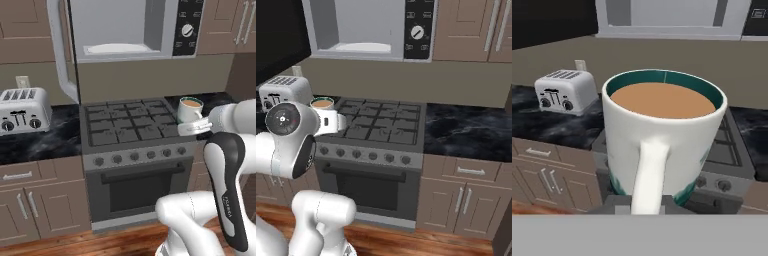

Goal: Pick the cup of tea, navigate to the dining table, and place it on the saucer.

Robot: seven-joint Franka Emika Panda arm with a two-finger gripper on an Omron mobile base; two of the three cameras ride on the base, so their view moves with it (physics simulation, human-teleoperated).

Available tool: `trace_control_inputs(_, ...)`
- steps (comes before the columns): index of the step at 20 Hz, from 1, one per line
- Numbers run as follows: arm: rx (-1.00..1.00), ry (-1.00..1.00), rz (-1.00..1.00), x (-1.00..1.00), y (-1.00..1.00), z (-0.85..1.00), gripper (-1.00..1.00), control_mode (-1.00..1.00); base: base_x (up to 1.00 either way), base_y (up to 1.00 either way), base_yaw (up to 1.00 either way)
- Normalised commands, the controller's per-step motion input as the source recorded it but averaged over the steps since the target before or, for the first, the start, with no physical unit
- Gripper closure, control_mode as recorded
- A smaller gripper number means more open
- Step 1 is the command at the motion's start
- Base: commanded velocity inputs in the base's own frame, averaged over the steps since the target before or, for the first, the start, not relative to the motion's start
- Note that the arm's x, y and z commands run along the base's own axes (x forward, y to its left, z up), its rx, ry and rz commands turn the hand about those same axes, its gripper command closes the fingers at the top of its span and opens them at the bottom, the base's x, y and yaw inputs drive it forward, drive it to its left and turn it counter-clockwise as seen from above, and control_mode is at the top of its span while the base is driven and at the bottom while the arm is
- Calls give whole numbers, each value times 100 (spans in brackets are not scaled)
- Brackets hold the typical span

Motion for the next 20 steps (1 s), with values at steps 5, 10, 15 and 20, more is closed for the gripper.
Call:
trace_control_inputs(5,0,0,0,0,0,0,100,100,32,-37,52)
trace_control_inputs(10,0,0,0,0,0,0,100,100,11,-54,71)
trace_control_inputs(15,0,0,0,0,0,0,100,100,-69,-91,52)
trace_control_inputs(20,0,0,0,0,0,0,100,100,-87,-73,57)
